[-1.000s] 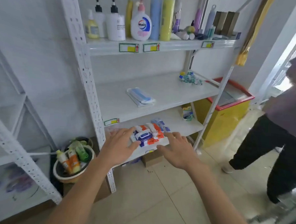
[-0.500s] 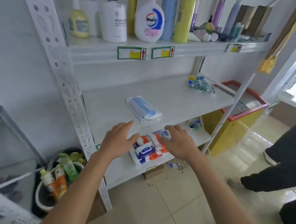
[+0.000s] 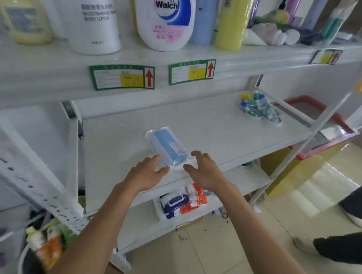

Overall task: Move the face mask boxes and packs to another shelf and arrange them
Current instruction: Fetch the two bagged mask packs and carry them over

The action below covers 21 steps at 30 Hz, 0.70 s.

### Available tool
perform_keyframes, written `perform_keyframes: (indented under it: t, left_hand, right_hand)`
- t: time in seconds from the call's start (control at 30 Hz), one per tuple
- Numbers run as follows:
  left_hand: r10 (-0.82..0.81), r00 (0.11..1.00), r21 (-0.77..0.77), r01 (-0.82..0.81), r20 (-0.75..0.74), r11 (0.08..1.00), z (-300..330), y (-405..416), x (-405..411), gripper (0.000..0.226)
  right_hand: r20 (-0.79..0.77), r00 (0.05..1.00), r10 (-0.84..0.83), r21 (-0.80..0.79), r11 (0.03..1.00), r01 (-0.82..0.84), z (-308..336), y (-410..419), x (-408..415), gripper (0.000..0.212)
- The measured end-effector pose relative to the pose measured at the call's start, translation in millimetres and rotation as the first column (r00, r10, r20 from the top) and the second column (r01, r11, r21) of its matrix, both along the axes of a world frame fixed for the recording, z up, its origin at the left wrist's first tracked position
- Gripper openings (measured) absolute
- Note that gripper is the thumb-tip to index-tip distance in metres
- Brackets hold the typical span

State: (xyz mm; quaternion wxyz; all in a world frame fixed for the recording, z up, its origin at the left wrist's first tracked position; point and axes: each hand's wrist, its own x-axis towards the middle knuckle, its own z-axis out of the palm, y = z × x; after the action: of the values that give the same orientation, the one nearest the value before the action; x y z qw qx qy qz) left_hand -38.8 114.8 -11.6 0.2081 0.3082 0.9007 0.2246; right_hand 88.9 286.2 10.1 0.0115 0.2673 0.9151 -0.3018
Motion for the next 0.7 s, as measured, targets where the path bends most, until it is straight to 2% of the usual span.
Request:
perform_keyframes:
  t: [0.1, 0.23, 0.47, 0.57, 0.7]
  left_hand:
    - [0.031, 0.991, -0.007, -0.030, 0.129, 1.000, -11.9, 19.2, -15.4, 0.061]
    - [0.076, 0.971, 0.004, -0.079, 0.227, 0.997, -28.7, 32.1, -28.7, 0.059]
    - [0.199, 0.940, 0.157, -0.249, 0.276, 0.956, -46.0, 43.3, -52.1, 0.045]
    - [0.236, 0.888, 0.210, -0.338, 0.394, 0.917, -52.8, 49.5, -61.2, 0.041]
    - [0.313, 0.791, 0.224, -0.484, 0.526, 0.846, -60.3, 55.3, -76.1, 0.023]
  right_hand:
    - [-0.010, 0.999, -0.035, -0.050, 0.998, 0.034, -13.5, 15.4, -33.3, 0.063]
    - [0.031, 0.994, -0.105, -0.095, 0.990, 0.107, -35.5, 23.9, -67.7, 0.073]
    - [0.171, 0.975, -0.142, -0.085, 0.984, 0.158, -65.0, 38.1, -106.5, 0.085]
    - [0.213, 0.967, -0.139, -0.126, 0.978, 0.169, -70.6, 46.7, -113.6, 0.087]
    - [0.192, 0.966, -0.173, -0.221, 0.952, 0.214, -71.9, 58.8, -116.5, 0.084]
